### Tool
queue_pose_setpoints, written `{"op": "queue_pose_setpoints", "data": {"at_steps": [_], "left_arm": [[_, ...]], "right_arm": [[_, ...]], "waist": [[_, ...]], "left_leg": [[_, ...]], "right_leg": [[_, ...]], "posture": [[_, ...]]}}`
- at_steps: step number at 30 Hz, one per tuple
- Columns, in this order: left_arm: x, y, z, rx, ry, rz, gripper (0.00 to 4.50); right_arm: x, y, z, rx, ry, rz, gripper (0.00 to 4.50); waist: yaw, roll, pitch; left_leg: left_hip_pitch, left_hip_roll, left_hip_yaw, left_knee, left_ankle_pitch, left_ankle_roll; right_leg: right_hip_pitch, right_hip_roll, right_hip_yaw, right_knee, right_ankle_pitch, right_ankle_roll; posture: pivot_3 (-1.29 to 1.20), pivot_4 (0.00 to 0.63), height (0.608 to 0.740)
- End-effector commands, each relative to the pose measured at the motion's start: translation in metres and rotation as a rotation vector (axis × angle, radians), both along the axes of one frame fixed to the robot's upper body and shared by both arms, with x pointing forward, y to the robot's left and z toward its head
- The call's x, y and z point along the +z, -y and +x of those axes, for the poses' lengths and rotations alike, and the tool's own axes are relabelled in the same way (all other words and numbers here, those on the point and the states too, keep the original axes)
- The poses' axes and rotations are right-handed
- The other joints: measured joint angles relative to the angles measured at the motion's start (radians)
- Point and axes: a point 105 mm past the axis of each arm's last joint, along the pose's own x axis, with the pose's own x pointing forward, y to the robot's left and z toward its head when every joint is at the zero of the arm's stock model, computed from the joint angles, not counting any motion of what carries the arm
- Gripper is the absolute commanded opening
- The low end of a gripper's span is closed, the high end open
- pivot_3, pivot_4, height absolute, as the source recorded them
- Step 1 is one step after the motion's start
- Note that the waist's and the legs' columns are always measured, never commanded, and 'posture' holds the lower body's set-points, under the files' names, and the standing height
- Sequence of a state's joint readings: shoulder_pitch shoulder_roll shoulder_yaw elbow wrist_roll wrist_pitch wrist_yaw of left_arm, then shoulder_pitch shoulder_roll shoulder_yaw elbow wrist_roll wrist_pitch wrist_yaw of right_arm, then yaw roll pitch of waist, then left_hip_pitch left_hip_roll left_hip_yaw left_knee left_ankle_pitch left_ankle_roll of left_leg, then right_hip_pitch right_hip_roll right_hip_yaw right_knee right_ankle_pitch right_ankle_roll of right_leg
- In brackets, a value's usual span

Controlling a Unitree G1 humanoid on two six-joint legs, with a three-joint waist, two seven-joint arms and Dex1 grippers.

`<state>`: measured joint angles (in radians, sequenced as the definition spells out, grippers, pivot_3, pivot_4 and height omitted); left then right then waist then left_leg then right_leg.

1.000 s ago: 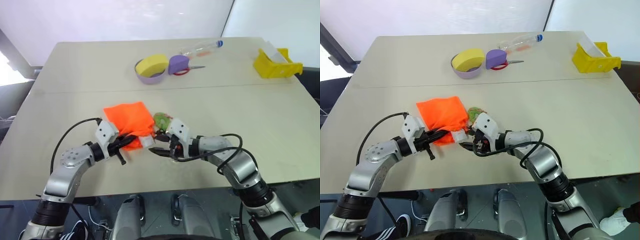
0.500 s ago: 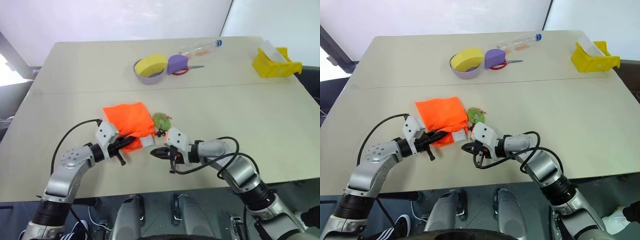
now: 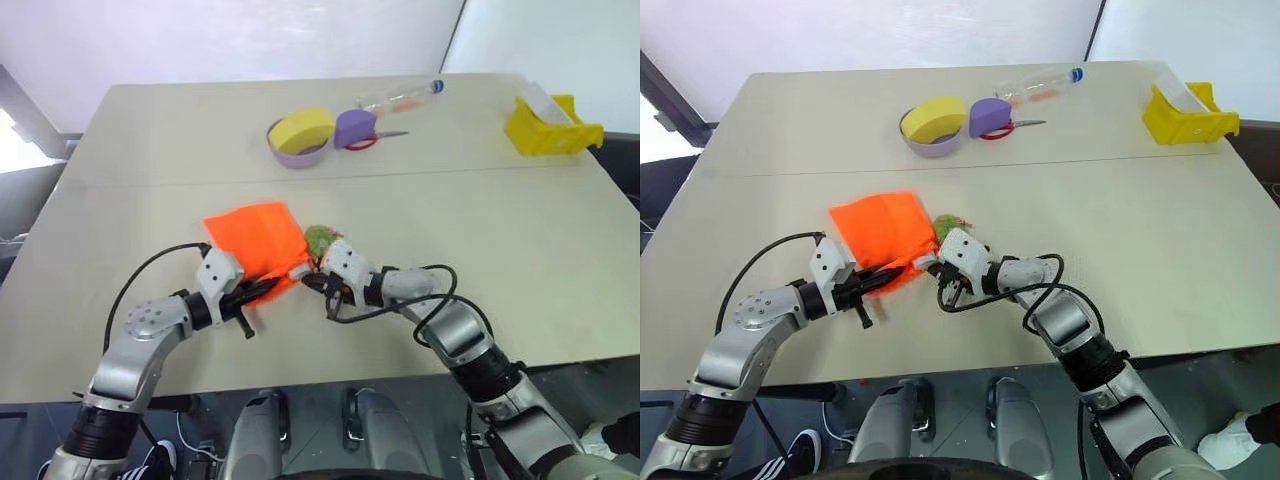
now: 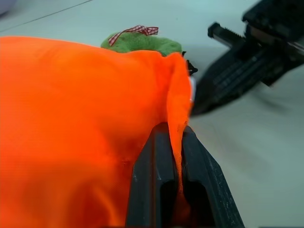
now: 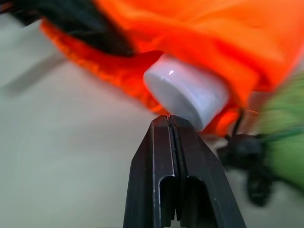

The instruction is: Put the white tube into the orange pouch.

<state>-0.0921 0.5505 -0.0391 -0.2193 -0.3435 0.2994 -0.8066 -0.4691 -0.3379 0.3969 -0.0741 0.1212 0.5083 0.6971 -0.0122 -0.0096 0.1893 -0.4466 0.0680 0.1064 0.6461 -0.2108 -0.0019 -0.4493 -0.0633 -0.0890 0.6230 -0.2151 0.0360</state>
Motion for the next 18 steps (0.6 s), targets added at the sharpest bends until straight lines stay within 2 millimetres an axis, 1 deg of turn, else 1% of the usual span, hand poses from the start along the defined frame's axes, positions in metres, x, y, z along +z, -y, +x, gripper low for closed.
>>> {"op": "queue_pose_setpoints", "data": {"at_steps": [1, 4, 6, 8, 10, 12, 15, 18], "left_arm": [[0.007, 0.007, -0.004, -0.040, 0.031, 0.007, 0.00], [0.007, 0.009, -0.004, -0.047, 0.041, 0.018, 0.00], [0.008, 0.009, -0.003, -0.047, 0.042, 0.016, 0.00], [0.009, 0.009, -0.002, -0.042, 0.046, 0.016, 0.00], [0.009, 0.008, -0.001, -0.032, 0.054, 0.021, 0.00], [0.009, 0.006, 0.000, -0.020, 0.059, 0.028, 0.00], [0.009, 0.005, 0.001, -0.014, 0.063, 0.032, 0.00], [0.013, 0.004, 0.005, 0.000, 0.084, 0.032, 0.00]], "right_arm": [[0.029, -0.002, 0.014, -0.060, 0.079, 0.100, 0.03], [0.028, -0.001, 0.020, -0.082, 0.136, 0.064, 0.03], [0.025, -0.007, 0.013, -0.046, 0.094, 0.081, 0.03], [0.021, -0.013, 0.002, 0.006, 0.087, 0.073, 0.03], [0.021, -0.015, -0.002, 0.019, 0.067, 0.090, 0.03], [0.024, -0.018, -0.011, 0.071, 0.082, 0.101, 0.03], [0.022, -0.013, -0.006, 0.049, 0.079, 0.088, 0.03], [0.017, -0.005, -0.008, 0.080, 0.091, 0.029, 0.03]], "waist": [[-0.002, 0.000, 0.000], [-0.001, 0.000, 0.000], [-0.001, 0.000, 0.000], [-0.001, 0.000, 0.000], [-0.001, 0.000, 0.000], [-0.001, 0.000, 0.000], [-0.001, 0.000, 0.000], [0.001, 0.000, 0.000]], "left_leg": [[0.000, 0.000, 0.000, 0.000, 0.000, 0.000], [0.001, 0.000, 0.000, 0.000, 0.000, -0.001], [0.001, 0.000, 0.000, 0.000, 0.000, 0.000], [0.001, 0.000, 0.000, 0.000, 0.000, 0.000], [0.001, 0.000, 0.001, 0.001, 0.000, 0.001], [0.001, 0.000, 0.001, 0.001, 0.000, 0.001], [0.001, 0.000, 0.001, 0.001, 0.000, 0.001], [0.002, 0.000, 0.001, 0.002, -0.001, -0.001]], "right_leg": [[0.000, 0.000, 0.000, 0.001, 0.000, 0.000], [0.000, 0.000, 0.000, 0.002, 0.000, 0.000], [-0.001, 0.000, 0.000, 0.003, 0.000, 0.000], [-0.001, 0.000, 0.000, 0.004, 0.000, 0.000], [-0.001, 0.000, 0.001, 0.004, 0.000, 0.000], [-0.001, 0.000, 0.001, 0.005, 0.000, 0.000], [-0.001, 0.000, 0.001, 0.005, -0.001, 0.001], [-0.001, -0.001, 0.001, 0.005, -0.001, 0.002]], "posture": [[0.00, 0.150, 0.740], [0.00, 0.150, 0.740], [0.00, 0.150, 0.740], [0.00, 0.150, 0.740], [0.00, 0.150, 0.740], [0.00, 0.150, 0.740], [0.00, 0.150, 0.740], [0.00, 0.150, 0.740]]}}
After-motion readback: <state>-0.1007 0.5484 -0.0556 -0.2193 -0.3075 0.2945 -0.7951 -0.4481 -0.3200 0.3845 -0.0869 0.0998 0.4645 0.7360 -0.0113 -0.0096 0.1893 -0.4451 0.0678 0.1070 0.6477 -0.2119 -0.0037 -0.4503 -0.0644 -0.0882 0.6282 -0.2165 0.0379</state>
